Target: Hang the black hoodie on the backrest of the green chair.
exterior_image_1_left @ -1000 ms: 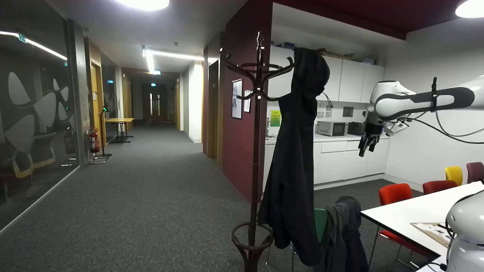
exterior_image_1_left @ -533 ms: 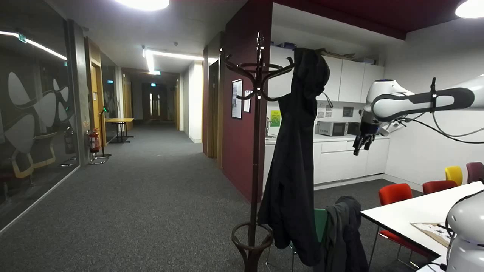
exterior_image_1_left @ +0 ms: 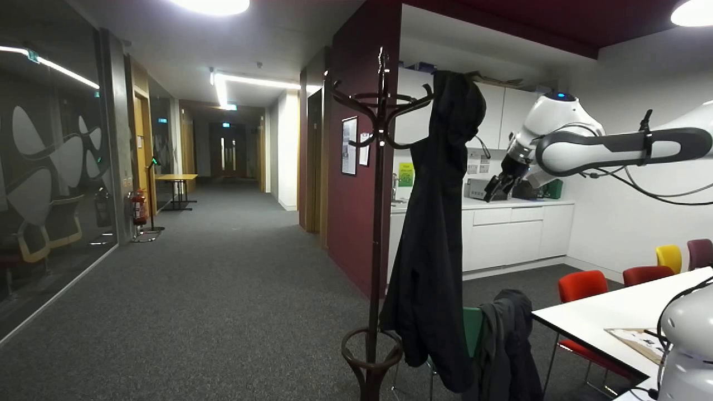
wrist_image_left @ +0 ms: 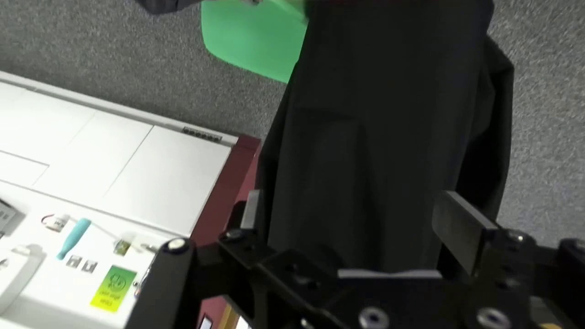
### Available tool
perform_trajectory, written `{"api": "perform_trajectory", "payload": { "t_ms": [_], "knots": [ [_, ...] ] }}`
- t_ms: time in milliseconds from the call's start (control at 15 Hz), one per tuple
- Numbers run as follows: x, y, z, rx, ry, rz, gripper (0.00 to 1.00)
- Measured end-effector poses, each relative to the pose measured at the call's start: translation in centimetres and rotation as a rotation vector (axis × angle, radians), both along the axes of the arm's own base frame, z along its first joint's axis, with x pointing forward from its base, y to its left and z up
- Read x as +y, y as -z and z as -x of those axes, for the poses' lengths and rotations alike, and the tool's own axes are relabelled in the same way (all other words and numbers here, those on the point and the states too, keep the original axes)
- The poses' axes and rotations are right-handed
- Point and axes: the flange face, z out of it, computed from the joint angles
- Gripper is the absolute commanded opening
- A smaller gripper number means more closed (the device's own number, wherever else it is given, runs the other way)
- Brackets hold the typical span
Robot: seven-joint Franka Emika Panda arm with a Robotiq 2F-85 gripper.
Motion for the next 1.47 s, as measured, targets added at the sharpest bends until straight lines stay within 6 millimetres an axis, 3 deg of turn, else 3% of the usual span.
{"api": "perform_trajectory", "payload": {
  "t_ms": [467, 800, 1133, 1467],
  "knots": [
    [2.8, -11.6, 2.7, -0.313, 0.01, 0.073, 1.0],
    [3.7, -16.8, 3.7, -0.49, -0.027, 0.141, 1.0],
    [3.8, -17.7, 2.8, -0.58, -0.103, 0.163, 1.0],
    [3.6, -12.9, 1.8, -0.431, 0.049, 0.144, 1.0]
  ]
}}
